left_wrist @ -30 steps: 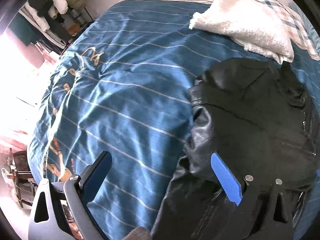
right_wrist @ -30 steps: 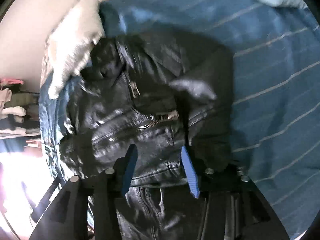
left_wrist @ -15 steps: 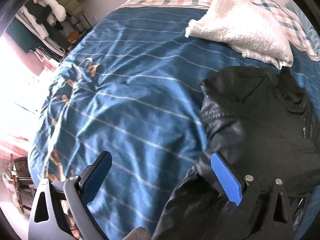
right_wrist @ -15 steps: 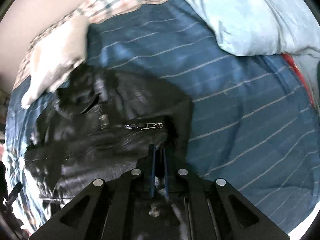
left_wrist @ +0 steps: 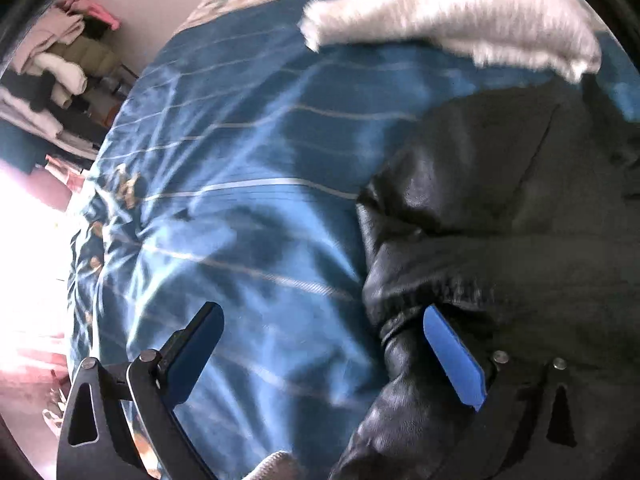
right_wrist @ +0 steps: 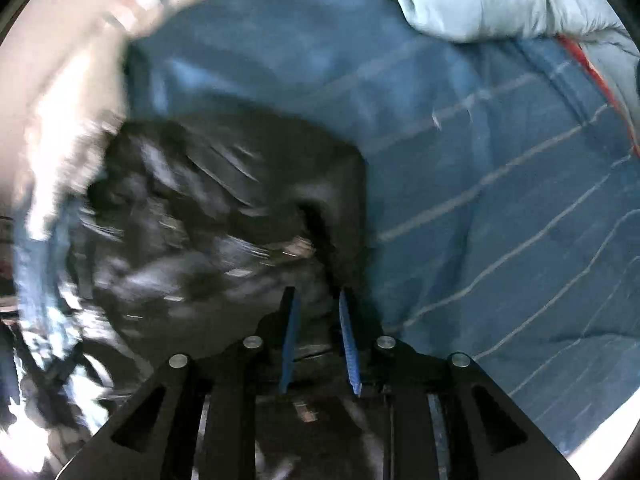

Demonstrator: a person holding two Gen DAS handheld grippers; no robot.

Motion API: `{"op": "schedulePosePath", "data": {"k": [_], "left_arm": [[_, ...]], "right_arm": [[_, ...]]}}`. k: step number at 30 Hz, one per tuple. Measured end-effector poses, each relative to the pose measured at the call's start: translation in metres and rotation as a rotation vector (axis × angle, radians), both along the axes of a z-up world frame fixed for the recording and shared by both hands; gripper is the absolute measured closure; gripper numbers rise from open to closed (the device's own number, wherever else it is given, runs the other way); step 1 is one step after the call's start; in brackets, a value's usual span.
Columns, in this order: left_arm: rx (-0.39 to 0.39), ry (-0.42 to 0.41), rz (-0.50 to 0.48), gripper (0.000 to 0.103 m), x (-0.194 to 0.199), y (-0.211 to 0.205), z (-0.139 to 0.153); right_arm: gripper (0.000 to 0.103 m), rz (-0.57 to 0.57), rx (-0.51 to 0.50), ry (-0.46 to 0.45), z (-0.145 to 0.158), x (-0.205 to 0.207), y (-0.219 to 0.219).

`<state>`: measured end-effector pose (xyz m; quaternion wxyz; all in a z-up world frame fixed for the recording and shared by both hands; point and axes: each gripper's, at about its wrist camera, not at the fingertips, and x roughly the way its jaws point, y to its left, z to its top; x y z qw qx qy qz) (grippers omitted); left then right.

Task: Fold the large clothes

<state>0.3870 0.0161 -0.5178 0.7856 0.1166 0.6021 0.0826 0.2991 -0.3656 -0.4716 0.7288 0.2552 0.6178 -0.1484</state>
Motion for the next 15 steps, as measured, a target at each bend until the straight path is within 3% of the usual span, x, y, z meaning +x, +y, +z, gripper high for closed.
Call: {"op": "schedulePosePath", "data": {"k": [2, 5, 7, 8, 9, 10, 12, 15], "left_arm": [[-0.031, -0.039, 0.024, 0.0, -0.008, 0.004, 0.023], [-0.09, -0.088, 0.017, 0.0, -0.014, -0.001, 0.043], [-0.057, -0.08, -0.015, 0.0, -0.009, -0.014, 0.031], [-0.003, -0.054, -0.02, 0.0, -0.005, -0.019, 0.014], [0.01, -0.018, -0.018, 0.0, 0.0, -0.018, -0.002], [0.008, 0.027, -0.013, 0.0, 0.004, -0.017, -0.02], [-0.044, 0.032, 0.014, 0.0, 0.009, -0.01, -0.036], [-0.084, 0.047, 0.028, 0.0, 0.013, -0.003, -0.03]], "right_arm": [[0.08, 0.055, 0.083, -0.069, 0.01, 0.004, 0.015], [0.08, 0.115, 0.217, -0.045, -0.014, 0.005, 0.04], [0.08, 0.116, 0.196, 0.051, -0.042, 0.0, 0.048], [0.081, 0.121, 0.187, 0.09, -0.053, -0.001, 0.049], [0.087, 0.133, 0.174, 0.141, -0.069, -0.001, 0.052], [0.096, 0.131, 0.149, 0.148, -0.075, -0.001, 0.054], [0.097, 0.157, 0.092, 0.179, -0.081, 0.003, 0.061], [0.097, 0.134, 0.073, 0.227, -0.083, 0.009, 0.067]]}}
